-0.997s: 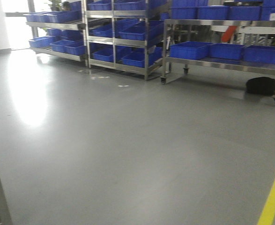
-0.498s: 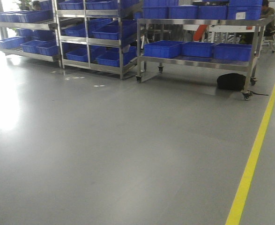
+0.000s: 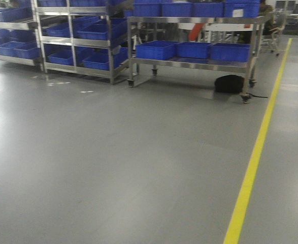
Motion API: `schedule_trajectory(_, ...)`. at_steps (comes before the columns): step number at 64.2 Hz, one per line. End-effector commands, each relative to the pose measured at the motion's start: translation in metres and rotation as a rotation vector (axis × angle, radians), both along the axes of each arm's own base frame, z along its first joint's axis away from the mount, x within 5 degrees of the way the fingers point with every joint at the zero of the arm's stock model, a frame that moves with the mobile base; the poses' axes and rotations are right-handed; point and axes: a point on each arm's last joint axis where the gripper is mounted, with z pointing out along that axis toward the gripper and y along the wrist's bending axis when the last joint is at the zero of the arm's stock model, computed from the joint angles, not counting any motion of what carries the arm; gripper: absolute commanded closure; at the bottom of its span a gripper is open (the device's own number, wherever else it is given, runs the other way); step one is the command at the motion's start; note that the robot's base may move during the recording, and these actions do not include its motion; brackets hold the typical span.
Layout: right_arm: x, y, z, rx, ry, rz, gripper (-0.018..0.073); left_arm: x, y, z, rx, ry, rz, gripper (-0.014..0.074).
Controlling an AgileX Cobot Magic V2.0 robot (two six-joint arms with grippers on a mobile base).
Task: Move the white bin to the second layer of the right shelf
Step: 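Drive the base along the yellow floor line carrying the bin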
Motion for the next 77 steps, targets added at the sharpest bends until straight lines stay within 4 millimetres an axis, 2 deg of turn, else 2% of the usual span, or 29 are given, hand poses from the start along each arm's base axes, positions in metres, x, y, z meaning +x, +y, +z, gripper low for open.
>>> schedule_trajectory(1, 0.0004, -0.0007, 0.0186, 0.007, -0.126, -0.009, 0.0502, 0.0003, 0.0003, -0.0041, -0.019, -0.059, 0.002, 0.0512)
schedule_trajectory(77, 0.0004, -0.0007, 0.0186, 0.007, -0.126, -0.009, 0.0502, 0.0003, 0.0003, -0.0041, -0.019, -0.059, 0.002, 0.0512)
